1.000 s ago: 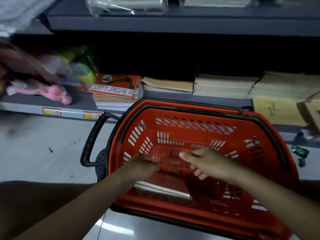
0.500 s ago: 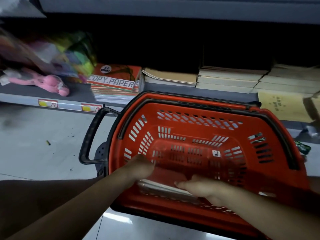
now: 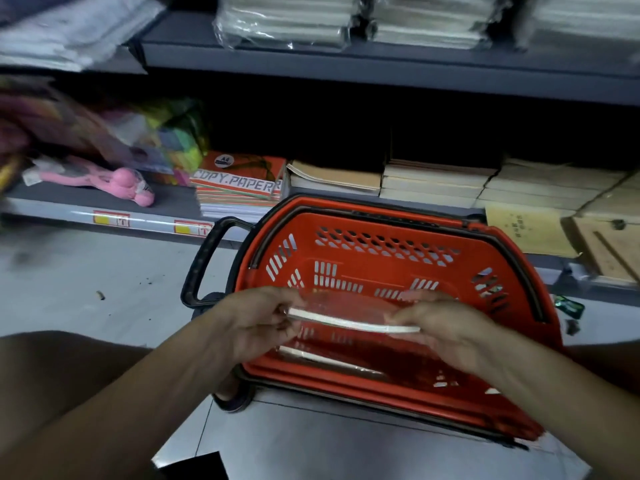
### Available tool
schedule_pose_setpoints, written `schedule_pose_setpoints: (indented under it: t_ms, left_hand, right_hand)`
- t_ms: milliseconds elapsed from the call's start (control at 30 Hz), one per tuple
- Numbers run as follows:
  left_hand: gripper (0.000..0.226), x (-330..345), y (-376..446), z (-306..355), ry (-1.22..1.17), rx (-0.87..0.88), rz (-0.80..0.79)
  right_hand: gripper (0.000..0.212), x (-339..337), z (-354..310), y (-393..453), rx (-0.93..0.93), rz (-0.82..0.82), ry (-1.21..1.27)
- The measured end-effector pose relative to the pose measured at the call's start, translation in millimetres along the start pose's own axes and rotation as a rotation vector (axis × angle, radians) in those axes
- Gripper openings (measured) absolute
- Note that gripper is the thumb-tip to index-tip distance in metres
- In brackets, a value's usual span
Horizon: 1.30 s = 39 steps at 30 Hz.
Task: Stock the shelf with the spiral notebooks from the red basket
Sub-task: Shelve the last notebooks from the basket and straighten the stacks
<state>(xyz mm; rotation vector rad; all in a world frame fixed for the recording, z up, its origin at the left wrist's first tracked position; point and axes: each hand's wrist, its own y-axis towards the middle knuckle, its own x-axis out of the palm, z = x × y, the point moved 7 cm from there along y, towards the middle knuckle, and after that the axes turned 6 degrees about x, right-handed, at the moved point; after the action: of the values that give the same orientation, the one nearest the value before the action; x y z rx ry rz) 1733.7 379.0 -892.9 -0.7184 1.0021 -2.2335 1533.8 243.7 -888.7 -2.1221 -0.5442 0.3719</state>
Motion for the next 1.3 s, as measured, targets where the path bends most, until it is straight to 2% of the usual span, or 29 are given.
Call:
schedule_pose_setpoints:
  t_ms: [100, 167, 267, 467, 567, 667, 933, 967, 1033, 1100, 1200, 1300]
  left_hand:
    - [0.029, 9.0, -37.8, 13.4, -0.069, 0.068, -0.138]
    - [0.026, 15.2, -63.5, 22.2, -0.162, 0.153, -0.219]
    - [0.031, 21.6, -90.0, 33.5, -0.240, 0.279, -0.302]
    - [0.038, 14.3, -117.9, 64.4, -0.359, 0.465, -0.376]
    - [0.041, 15.9, -128.6, 81.6, -0.347, 0.567, -0.394]
    - [0.043, 15.8, -130.3, 92.5, -0.345, 0.648, -0.338]
    - [0.036, 11.9, -116.3, 105.8, -0.375, 0.691, -0.316]
    - [0.045, 10.8, -114.4, 108.8, -0.377, 0.701, -0.311]
    - [0.082, 10.3, -108.6, 113.9, -0.359, 0.703, -0.333]
    - [0.092, 12.6, -105.3, 122.0, -0.333, 0.706, -0.374]
    - [0.080, 15.0, -106.1, 143.9, -0.329, 0.750, -0.397]
    - [0.036, 24.0, -114.2, 183.6, -0.322, 0.818, -0.414]
  right_hand:
    - [0.021, -6.6, -32.9, -38.8, -0.136, -0.069, 0.103]
    - [0.015, -2.4, -45.4, -64.2, -0.159, -0.188, 0.145]
    - [0.030, 12.8, -52.7, -91.8, -0.157, -0.370, 0.147]
    - [0.042, 35.2, -80.7, -135.0, -0.452, -0.573, 0.084]
    - [0.043, 38.8, -99.7, -139.3, -0.564, -0.540, 0.069]
    - [0.038, 36.7, -117.9, -138.2, -0.639, -0.451, 0.114]
    - [0.042, 39.7, -123.4, -127.2, -0.648, -0.462, 0.144]
    - [0.043, 40.0, -123.9, -125.8, -0.653, -0.465, 0.149]
    - [0.045, 41.0, -127.1, -123.3, -0.676, -0.467, 0.146]
    - [0.046, 42.8, -134.7, -122.1, -0.701, -0.466, 0.136]
    - [0.047, 47.8, -158.2, -123.6, -0.750, -0.472, 0.126]
    - [0.047, 58.1, -200.4, -128.8, -0.830, -0.464, 0.100]
